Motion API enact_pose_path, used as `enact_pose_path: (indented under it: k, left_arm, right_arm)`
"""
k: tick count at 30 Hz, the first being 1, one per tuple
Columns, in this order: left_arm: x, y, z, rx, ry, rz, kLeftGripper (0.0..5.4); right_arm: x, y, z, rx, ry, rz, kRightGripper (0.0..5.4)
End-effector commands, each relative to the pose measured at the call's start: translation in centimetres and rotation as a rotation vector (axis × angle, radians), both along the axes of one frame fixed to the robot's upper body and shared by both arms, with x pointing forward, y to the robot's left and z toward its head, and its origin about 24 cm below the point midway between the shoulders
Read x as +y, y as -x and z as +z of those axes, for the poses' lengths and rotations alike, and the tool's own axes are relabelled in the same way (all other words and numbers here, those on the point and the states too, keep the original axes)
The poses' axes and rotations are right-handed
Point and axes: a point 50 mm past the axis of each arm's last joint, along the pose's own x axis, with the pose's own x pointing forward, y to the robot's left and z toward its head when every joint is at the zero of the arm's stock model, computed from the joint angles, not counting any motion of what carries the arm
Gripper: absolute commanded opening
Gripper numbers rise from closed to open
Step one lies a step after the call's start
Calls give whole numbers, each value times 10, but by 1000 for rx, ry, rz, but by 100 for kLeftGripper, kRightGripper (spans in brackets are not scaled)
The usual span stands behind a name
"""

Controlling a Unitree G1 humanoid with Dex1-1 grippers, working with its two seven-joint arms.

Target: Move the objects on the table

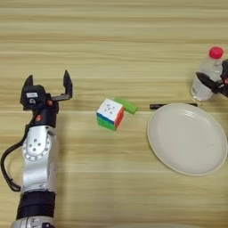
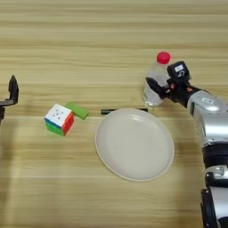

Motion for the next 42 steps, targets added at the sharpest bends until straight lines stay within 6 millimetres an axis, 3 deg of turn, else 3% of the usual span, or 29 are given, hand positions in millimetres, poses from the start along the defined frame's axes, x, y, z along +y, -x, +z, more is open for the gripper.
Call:
enact_pose_path:
  k: [1,3,4,21,34,42]
  left_arm:
    - [2,-2,1,-9,-8,3,540]
    - [2,-2,1,-9,-8,3,540]
    - [2,-2,1,-9,-7,3,540]
    - [2,-2,1,-9,-6,3,540]
    - [2,-2,0,-11,-6,3,540]
    - [1,-3,0,-10,-6,3,540]
  right_arm:
    - [4,-5,13,-58,2,11,324]
    - [4,-5,12,-56,2,11,324]
    - [4,-5,12,-55,1,11,352]
    - [5,-6,13,-63,-6,8,535]
    - [6,-7,27,-127,-23,6,535]
    - [13,-3,52,-256,-84,23,535]
